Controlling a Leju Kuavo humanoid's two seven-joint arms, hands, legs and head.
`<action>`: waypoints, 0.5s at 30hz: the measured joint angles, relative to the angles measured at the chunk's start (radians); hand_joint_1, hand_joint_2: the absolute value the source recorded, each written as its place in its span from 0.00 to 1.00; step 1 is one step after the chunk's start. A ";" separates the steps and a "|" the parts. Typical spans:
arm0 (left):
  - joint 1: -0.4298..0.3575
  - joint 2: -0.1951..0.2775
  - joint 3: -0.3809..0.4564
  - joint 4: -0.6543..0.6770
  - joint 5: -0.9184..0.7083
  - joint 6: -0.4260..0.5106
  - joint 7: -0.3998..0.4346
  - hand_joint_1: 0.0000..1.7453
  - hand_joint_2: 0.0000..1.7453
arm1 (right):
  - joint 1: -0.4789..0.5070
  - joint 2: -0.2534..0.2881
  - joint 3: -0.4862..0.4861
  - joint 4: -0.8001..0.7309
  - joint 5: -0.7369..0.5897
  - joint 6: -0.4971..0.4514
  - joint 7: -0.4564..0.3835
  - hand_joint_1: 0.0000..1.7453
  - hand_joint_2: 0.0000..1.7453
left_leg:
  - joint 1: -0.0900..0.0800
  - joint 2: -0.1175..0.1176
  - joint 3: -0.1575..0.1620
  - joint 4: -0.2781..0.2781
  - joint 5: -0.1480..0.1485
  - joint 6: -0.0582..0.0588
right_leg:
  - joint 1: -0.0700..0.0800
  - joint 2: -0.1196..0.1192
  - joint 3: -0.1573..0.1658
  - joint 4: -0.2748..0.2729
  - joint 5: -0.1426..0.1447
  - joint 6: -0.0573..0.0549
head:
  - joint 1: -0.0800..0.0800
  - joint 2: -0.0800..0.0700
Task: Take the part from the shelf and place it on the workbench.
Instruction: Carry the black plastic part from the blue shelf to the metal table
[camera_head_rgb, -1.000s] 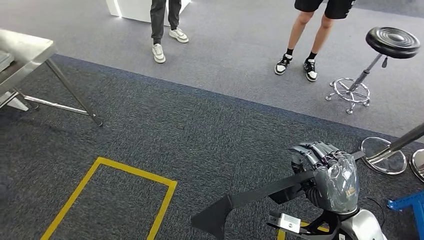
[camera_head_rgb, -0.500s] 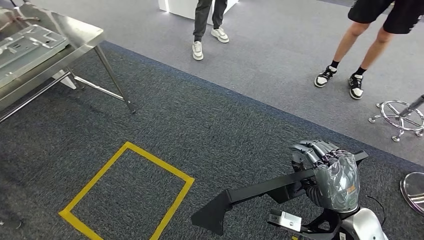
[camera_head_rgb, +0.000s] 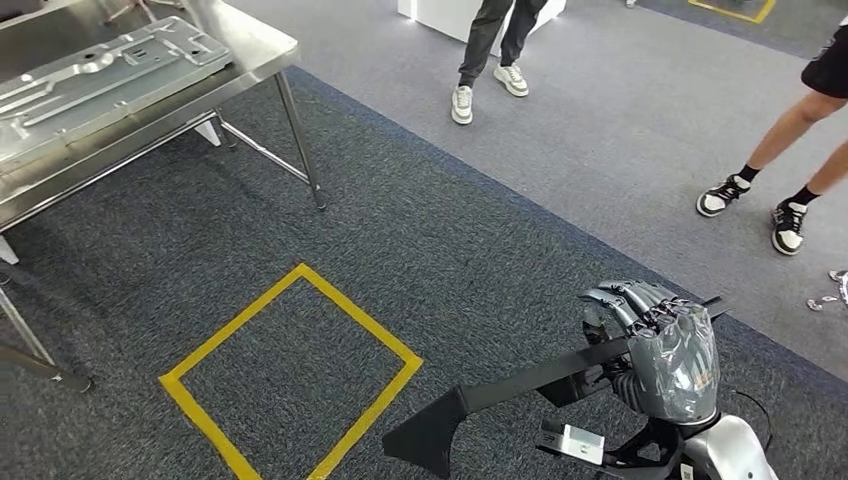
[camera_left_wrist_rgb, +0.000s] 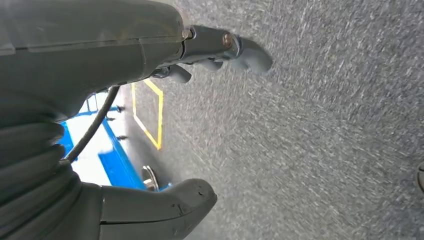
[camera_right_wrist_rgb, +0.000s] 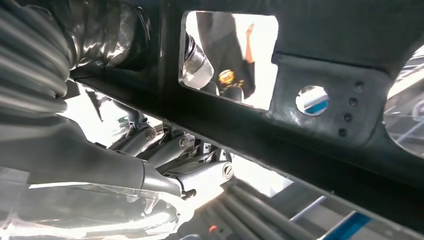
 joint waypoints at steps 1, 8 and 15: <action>0.000 0.000 0.000 0.000 -0.001 -0.001 0.001 0.00 1.00 | 0.000 0.000 0.000 0.000 0.000 0.000 0.000 1.00 1.00 | 0.000 -0.015 0.002 0.001 -0.001 0.000 | 0.000 0.001 -0.006 -0.001 0.019 0.000 | 0.000 0.000; 0.002 0.000 0.000 0.000 -0.005 -0.002 0.006 0.00 1.00 | -0.001 0.002 -0.005 -0.001 -0.004 0.001 -0.001 1.00 1.00 | 0.003 -0.108 -0.008 0.013 -0.010 -0.031 | -0.004 0.066 0.102 -0.273 0.151 -0.018 | 0.000 0.000; 0.001 0.001 0.001 0.000 -0.005 -0.004 0.007 0.00 1.00 | -0.002 0.003 -0.010 -0.003 -0.004 0.003 -0.001 1.00 1.00 | 0.009 0.027 -0.150 0.290 -0.142 -0.059 | 0.003 -0.036 0.116 -0.288 0.148 -0.053 | -0.001 0.000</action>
